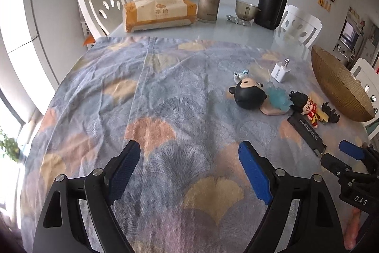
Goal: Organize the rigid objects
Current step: 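Move both tools back over the table, then grasp the black-haired figurine with left tool while right tool grasps black power bank, then carry figurine and power bank over the amber bowl and release both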
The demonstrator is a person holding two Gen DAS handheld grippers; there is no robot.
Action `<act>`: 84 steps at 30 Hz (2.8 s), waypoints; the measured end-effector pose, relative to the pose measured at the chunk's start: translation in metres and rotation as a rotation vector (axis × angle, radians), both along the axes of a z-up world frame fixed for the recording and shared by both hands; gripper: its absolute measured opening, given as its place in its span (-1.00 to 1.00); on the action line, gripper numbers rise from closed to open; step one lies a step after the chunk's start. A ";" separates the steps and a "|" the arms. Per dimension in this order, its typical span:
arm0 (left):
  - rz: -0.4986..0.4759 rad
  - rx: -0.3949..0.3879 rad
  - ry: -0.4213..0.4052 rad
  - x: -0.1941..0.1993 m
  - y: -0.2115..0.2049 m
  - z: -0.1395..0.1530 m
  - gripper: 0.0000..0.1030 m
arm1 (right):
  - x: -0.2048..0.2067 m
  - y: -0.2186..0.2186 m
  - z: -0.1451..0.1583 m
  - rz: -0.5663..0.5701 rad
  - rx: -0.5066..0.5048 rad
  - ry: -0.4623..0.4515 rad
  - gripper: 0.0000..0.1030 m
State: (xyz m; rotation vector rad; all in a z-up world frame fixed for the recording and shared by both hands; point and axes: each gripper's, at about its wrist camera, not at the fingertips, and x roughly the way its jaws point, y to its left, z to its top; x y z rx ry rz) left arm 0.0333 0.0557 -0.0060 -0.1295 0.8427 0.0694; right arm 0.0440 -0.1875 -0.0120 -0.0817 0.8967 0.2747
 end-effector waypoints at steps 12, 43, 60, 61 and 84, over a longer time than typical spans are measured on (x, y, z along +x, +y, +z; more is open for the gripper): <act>-0.202 0.123 0.068 0.072 -0.052 0.015 0.63 | 0.033 0.019 -0.002 0.027 0.088 0.113 0.02; -0.235 -0.024 0.033 -0.049 -0.042 0.004 -0.13 | -0.037 0.017 -0.001 0.085 0.101 0.053 -0.53; -0.206 0.022 0.057 -0.043 -0.049 -0.001 0.41 | -0.037 0.033 -0.006 0.083 -0.014 0.048 -0.32; -0.208 0.022 0.059 -0.041 -0.050 -0.003 0.08 | -0.038 0.035 -0.007 0.084 -0.025 0.037 -0.32; -0.254 0.041 -0.208 -0.040 -0.080 0.094 0.03 | -0.064 -0.014 0.073 0.063 0.142 -0.202 -0.54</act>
